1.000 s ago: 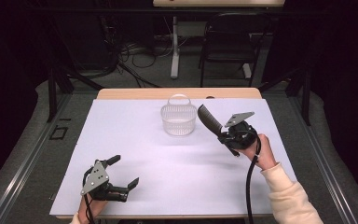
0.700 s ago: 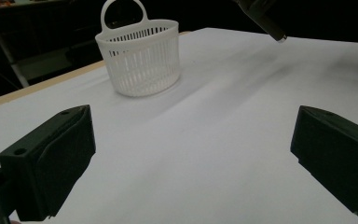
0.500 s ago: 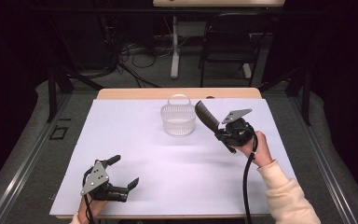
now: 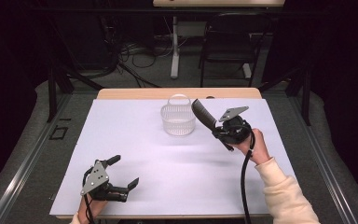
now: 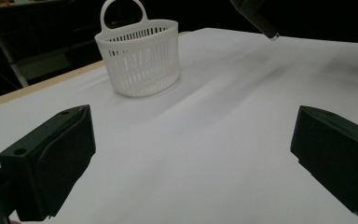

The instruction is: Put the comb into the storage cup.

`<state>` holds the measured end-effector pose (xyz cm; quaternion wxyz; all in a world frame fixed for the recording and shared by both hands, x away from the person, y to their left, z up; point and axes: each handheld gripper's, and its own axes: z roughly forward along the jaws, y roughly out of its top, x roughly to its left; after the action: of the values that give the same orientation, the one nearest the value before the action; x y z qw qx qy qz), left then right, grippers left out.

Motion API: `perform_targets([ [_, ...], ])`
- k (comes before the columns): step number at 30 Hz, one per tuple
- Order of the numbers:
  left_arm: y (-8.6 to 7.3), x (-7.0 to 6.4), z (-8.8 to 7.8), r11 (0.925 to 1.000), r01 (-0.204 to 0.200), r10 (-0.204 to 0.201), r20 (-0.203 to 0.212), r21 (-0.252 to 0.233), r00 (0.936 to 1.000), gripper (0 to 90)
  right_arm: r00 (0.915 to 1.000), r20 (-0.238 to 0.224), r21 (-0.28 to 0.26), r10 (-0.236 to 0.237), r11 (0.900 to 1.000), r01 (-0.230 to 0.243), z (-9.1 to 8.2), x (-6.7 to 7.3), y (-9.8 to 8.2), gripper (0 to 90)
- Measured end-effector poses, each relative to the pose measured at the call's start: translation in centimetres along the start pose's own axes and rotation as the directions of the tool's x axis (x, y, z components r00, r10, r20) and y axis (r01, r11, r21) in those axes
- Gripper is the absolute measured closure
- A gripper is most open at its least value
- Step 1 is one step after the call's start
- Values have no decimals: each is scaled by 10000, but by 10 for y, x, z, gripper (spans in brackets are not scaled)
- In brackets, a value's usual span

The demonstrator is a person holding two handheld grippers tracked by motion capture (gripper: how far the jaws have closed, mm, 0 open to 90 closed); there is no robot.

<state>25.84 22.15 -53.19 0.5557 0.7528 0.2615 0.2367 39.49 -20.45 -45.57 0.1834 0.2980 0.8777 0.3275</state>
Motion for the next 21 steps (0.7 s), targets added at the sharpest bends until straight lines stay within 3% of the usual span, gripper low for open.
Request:
perform_targets([
  [21,0,0,0,10000,-4,4,-6,-8,10000,0,9998,38,38,-186,9998,186,-1,-2,13,727],
])
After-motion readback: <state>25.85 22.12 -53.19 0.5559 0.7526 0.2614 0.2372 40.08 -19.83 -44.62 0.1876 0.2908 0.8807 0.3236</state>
